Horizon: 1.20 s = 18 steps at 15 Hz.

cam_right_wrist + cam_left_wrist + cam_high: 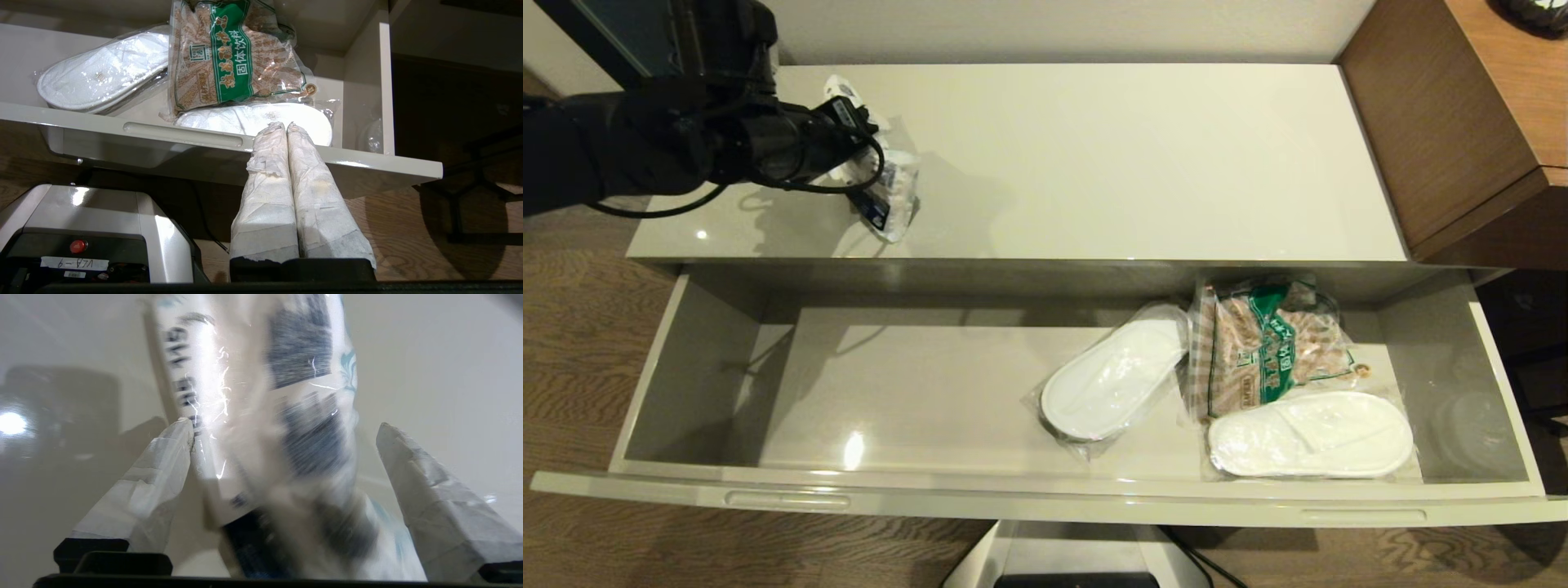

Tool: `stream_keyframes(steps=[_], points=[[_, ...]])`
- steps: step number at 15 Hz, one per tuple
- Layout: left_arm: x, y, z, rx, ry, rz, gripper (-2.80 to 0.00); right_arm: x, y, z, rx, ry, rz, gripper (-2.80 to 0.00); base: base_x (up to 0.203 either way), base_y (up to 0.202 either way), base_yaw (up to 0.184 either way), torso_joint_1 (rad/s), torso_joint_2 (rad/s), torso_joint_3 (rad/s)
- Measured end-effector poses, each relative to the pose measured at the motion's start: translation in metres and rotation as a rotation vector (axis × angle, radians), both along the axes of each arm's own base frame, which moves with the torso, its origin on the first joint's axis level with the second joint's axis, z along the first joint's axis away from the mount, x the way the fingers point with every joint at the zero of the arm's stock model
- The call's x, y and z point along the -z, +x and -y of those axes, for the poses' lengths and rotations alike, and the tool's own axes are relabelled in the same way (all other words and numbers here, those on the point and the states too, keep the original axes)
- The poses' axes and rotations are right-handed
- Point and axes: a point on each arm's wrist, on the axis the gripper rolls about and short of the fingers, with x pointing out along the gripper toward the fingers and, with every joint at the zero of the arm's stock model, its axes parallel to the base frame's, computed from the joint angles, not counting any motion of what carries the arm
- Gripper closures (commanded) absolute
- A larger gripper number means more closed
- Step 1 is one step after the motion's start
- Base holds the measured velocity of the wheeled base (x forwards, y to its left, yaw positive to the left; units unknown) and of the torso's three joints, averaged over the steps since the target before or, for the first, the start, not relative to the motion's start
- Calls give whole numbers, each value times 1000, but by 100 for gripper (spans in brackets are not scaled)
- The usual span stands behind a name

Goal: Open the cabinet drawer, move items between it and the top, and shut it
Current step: Place the tissue on the table, then close the drawer

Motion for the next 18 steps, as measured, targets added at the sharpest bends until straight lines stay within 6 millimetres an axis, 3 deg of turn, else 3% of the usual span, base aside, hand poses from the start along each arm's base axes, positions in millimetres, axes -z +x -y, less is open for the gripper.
stream_keyframes(steps=[3, 7, 9, 11, 12, 16, 18], points=[[-25, -34, -6, 7, -24, 54, -280, 0, 0, 0, 0, 0, 0, 0, 0, 0, 0, 0, 0, 0], [-30, -66, -11, 10, -27, 45, -280, 0, 0, 0, 0, 0, 0, 0, 0, 0, 0, 0, 0, 0], [-18, -76, -13, 11, -12, -22, -280, 0, 0, 0, 0, -2, 0, 0, 0, 0, 0, 0, 0, 0], [8, -93, -15, 11, 22, -193, -280, 0, 0, 0, 0, 0, 1, 0, 0, 0, 0, 0, 0, 0], [20, -105, -18, 11, 38, -291, 0, 0, 0, 0, 0, 0, 1, 0, 0, 0, 0, 0, 0, 0], [79, -170, -29, 31, 89, -616, 0, 0, 0, 0, -1, 0, 1, 0, 0, 0, 0, 0, 0, 0], [92, -212, -37, 39, 94, -667, 0, 0, 0, 0, -1, 0, 1, 0, 0, 0, 0, 0, 0, 0]])
